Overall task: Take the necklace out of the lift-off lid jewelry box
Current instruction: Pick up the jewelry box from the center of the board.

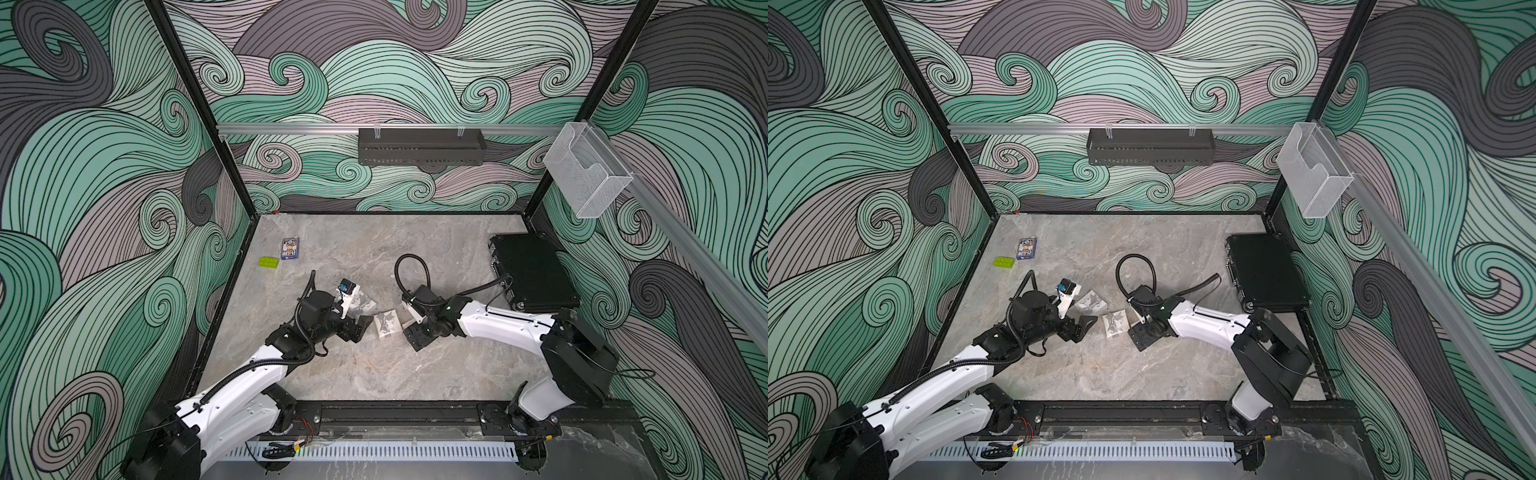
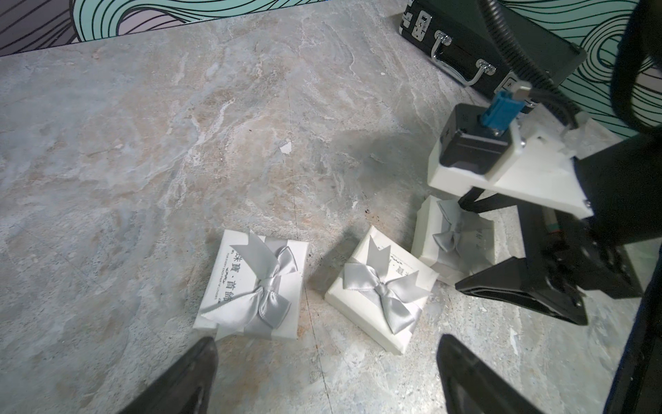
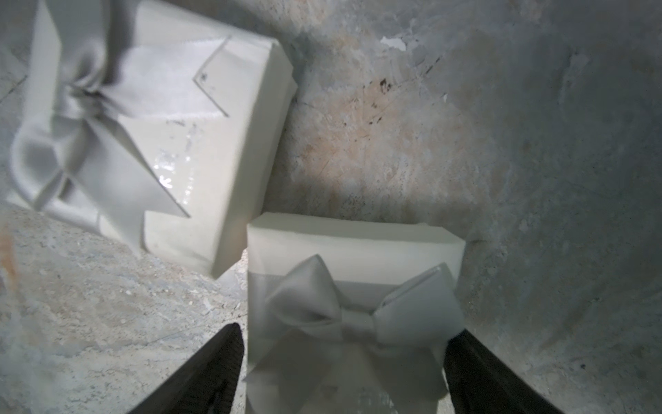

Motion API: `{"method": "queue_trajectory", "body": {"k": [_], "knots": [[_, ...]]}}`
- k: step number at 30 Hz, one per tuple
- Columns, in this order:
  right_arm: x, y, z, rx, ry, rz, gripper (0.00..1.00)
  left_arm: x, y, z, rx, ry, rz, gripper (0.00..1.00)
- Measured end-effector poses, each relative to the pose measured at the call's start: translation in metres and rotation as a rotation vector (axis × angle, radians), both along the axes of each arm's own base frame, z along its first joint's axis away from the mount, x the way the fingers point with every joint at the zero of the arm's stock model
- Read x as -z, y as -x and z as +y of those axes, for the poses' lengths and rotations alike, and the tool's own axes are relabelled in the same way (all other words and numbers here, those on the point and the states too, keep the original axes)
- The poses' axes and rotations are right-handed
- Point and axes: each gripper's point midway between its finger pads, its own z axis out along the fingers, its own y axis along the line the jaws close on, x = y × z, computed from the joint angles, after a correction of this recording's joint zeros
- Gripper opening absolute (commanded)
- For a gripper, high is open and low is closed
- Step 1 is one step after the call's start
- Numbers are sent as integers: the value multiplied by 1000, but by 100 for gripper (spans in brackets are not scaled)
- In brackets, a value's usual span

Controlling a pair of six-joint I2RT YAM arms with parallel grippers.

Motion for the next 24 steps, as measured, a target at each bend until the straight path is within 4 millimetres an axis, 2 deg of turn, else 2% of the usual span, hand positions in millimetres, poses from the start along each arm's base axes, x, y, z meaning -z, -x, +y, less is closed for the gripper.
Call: {"method": "queue_trajectory", "body": {"k": [5, 10, 13, 18, 21, 24], "knots": [[2, -3, -4, 27, 0, 7, 69, 0, 0, 0, 2, -3, 1, 93], [-9, -7, -7, 66, -67, 20, 67, 5, 4, -3, 27, -2, 25, 93], [-31, -8, -7, 84, -167, 16, 68, 9, 10, -9, 66, 15, 56, 93], [-86, -9, -2, 79, -395, -6, 70, 0, 25, -28, 152, 114, 113, 94], [-120, -8, -3, 68, -528, -19, 70, -19, 32, -41, 207, 207, 132, 96], [-148, -4, -5, 57, -637, -23, 71, -49, 40, -51, 263, 315, 117, 97]]}}
